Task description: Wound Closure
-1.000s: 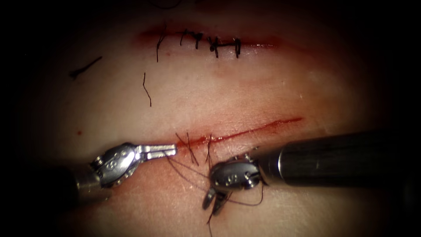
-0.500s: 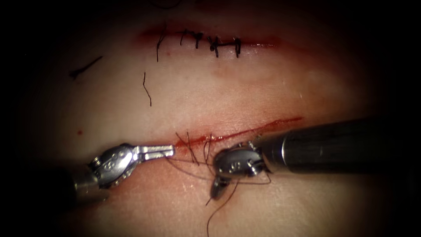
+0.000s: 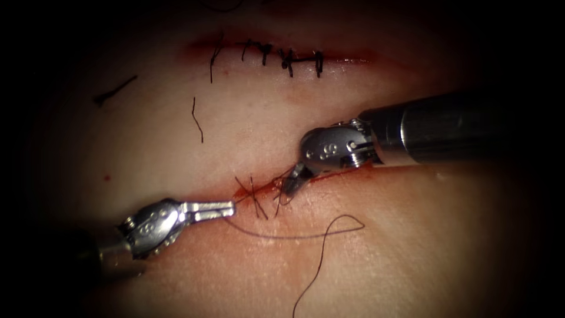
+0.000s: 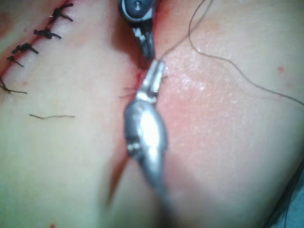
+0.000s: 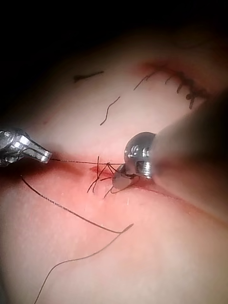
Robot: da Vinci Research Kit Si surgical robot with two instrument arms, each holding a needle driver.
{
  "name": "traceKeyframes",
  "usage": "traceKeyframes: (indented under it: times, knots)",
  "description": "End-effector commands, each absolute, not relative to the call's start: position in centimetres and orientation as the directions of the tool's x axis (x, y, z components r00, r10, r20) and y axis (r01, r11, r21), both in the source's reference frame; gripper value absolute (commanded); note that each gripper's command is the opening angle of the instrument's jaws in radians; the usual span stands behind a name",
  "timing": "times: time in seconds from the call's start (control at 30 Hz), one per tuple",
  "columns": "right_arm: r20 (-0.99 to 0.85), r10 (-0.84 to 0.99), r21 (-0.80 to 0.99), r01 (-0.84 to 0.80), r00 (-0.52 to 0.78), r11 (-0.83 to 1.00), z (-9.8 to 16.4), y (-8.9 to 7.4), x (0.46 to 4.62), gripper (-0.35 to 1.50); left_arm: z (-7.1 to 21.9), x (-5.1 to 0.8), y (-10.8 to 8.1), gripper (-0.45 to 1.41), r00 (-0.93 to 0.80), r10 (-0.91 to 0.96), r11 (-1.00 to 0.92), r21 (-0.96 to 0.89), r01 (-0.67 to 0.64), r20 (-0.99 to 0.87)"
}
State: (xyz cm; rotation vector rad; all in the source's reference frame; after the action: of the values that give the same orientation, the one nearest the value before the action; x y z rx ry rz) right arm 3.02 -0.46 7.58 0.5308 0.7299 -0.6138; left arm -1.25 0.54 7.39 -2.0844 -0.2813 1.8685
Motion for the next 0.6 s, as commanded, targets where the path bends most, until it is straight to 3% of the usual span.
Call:
traceKeyframes:
  times: [0.03, 0.6]
  knots:
    - [-0.739, -0.317, 0.236, 0.669, 0.594, 0.705, 7.68, -0.47, 3.08, -0.35, 7.44, -1.31, 0.46, -0.45, 0.122, 0.359, -0.927, -0.369, -0.072, -0.925]
    - [-0.741, -0.237, 0.323, 0.644, 0.628, 0.694, 7.71, -0.35, 3.07, -0.35, 7.66, -1.33, -0.33, -0.45, 0.109, 0.409, -0.909, -0.415, -0.043, -0.906]
